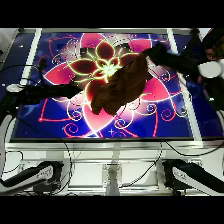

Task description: Fold the clothes and pants, and hang the long-sleeved shirts on hangers.

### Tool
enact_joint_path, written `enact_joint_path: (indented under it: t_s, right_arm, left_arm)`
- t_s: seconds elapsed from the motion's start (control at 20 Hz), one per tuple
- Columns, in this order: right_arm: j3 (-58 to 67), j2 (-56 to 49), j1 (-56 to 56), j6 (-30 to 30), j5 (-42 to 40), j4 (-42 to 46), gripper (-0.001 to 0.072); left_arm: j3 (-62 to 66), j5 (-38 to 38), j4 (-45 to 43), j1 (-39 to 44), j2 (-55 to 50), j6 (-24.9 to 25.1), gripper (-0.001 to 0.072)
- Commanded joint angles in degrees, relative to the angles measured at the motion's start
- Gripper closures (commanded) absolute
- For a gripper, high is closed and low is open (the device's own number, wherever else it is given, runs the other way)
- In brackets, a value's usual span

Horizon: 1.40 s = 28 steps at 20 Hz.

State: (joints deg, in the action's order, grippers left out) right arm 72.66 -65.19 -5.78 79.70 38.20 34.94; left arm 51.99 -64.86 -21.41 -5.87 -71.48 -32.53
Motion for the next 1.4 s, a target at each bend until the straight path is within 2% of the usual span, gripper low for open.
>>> enact_joint_path:
  t_s: [0.0, 0.3, 0.4, 0.5, 0.7, 1.05, 1.1, 1.25, 1.35]
  right_arm:
    - [4.1, 5.1, 1.2, -0.1, 0.2, 6.4, 0.0696]
    - [4.1, 6.6, 1.2, 0.3, 5.0, 13.0, 0.0696]
    - [4.1, 6.6, 1.2, 0.3, 6.3, 14.0, 0.0696]
    - [4.1, 6.6, 1.2, 0.3, 6.2, 14.9, 0.0696]
    - [4.1, 6.6, 1.2, 0.3, 6.2, 16.2, 0.0696]
    - [4.1, 6.6, 1.2, 0.3, 6.1, 16.3, 0.0696]
    - [4.1, 6.6, 1.2, 0.3, 6.2, 16.3, 0.0696]
    - [4.1, 6.6, 1.2, 0.3, 6.2, 16.3, 0.0696]
    - [4.1, 6.6, 1.2, 0.3, 6.2, 16.3, 0.0696]
  left_arm:
    - [0.0, 2.6, 0.0, 6.6, -1.6, 0.0, 0.0009]
    - [0.0, 12.7, 0.3, 18.2, -10.3, 0.0, 0.002]
    - [0.0, 15.6, 6.2, 21.3, -14.0, -0.5, 0.0136]
    - [0.0, 15.6, 12.2, 24.0, -17.0, -0.4, 0.0136]
    - [0.0, 16.9, 12.5, 29.0, -21.0, -0.4, 0.0135]
    - [0.5, 28.8, 12.5, 34.2, -22.8, -0.4, 0.0137]
    - [0.7, 30.3, 12.5, 34.8, -22.8, -0.5, 0.016]
    - [2.1, 32.1, 12.5, 36.0, -22.8, -0.5, 0.0357]
    - [3.4, 33.9, 12.5, 37.1, -22.8, -0.5, 0.0392]
